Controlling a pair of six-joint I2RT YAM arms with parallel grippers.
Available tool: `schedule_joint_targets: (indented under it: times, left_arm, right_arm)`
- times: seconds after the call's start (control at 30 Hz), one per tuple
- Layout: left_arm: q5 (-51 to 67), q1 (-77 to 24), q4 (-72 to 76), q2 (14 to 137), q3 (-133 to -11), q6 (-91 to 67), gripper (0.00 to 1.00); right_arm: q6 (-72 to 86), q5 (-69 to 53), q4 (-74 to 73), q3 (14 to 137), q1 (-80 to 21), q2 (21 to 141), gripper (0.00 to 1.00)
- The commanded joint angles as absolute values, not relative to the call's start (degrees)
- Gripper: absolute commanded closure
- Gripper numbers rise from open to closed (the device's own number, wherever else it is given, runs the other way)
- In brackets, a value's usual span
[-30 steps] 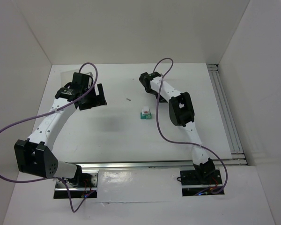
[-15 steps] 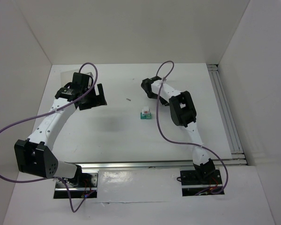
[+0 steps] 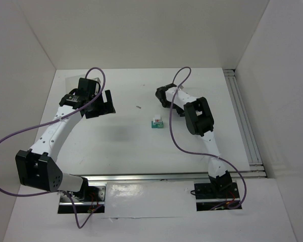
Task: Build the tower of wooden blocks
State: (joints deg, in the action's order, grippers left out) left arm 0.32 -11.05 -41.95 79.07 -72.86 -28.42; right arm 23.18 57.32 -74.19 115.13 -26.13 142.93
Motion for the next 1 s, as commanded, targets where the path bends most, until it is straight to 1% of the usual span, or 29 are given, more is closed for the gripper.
schedule_joint_targets:
  times: [0.0,0.2,0.3,0.33,0.4,0.43,0.47,0.5,0.6,0.67,0.7,0.73,0.8,0.97]
  left_arm:
    - [1.14,-11.25,-41.13,78.49,-73.21,-27.16,0.02]
    - [0.53,-11.25,-41.13,78.49,-73.21,-27.16,0.02]
    - [0.53,-11.25,-41.13,78.49,-73.21,-27.16,0.02]
    - [0.53,-11.25,-41.13,78.49,-73.21,-27.16,0.02]
    - [1.05,-11.25,-41.13,78.49,-73.21,-27.16,0.02]
    - [1.05,-11.25,-41.13,78.49,-73.21,-27.16,0.02]
    - [1.05,-11.25,-41.13,78.49,-73.21,-27.16,0.02]
    - [1.05,-11.25,-41.13,78.49,-73.21,-27.16,0.02]
    - [1.05,-11.25,-41.13,77.96,-73.21,-27.16,0.02]
    - [1.05,-11.25,-41.13,77.96,-73.21,-27.16,0.02]
    - [1.05,-11.25,-41.13,77.96,-73.21,-27.16,0.02]
    - [0.53,-11.25,-41.13,77.96,-73.21,-27.16,0.02]
    - [0.53,-11.25,-41.13,77.96,-73.21,-27.16,0.02]
    - [1.05,-11.25,-41.13,78.49,-73.21,-27.16,0.02]
  right_arm:
    - [24.96,57.74,-74.79,118.82,-27.07,143.35,0.47]
    - [24.43,56.17,-74.79,121.28,-27.60,143.35,0.47]
    - [24.43,52.75,-74.79,124.44,-27.08,141.69,0.45]
    - [22.87,51.17,-73.66,125.06,-26.29,140.98,0.43]
    - [21.37,45.11,-70.94,125.07,-25.41,137.92,0.43]
    - [20.05,42.48,-69.19,124.11,-24.10,136.51,0.41]
    - [20.04,37.32,-65.52,123.14,-23.30,135.02,0.40]
    - [20.04,34.92,-64.00,122.18,-22.42,132.22,0.37]
    - [20.04,26.56,-56.71,115.51,-17.69,125.81,0.29]
    - [20.82,21.83,-51.19,108.48,-15.74,122.62,0.24]
    - [20.83,20.67,-49.50,106.11,-14.86,119.91,0.17]
    - [21.35,19.44,-47.92,101.82,-13.20,118.66,0.13]
    - [21.97,15.49,-44.22,98.28,-11.70,116.12,0.10]
    - [24.78,9.85,-38.07,90.53,-8.96,114.18,0.10]
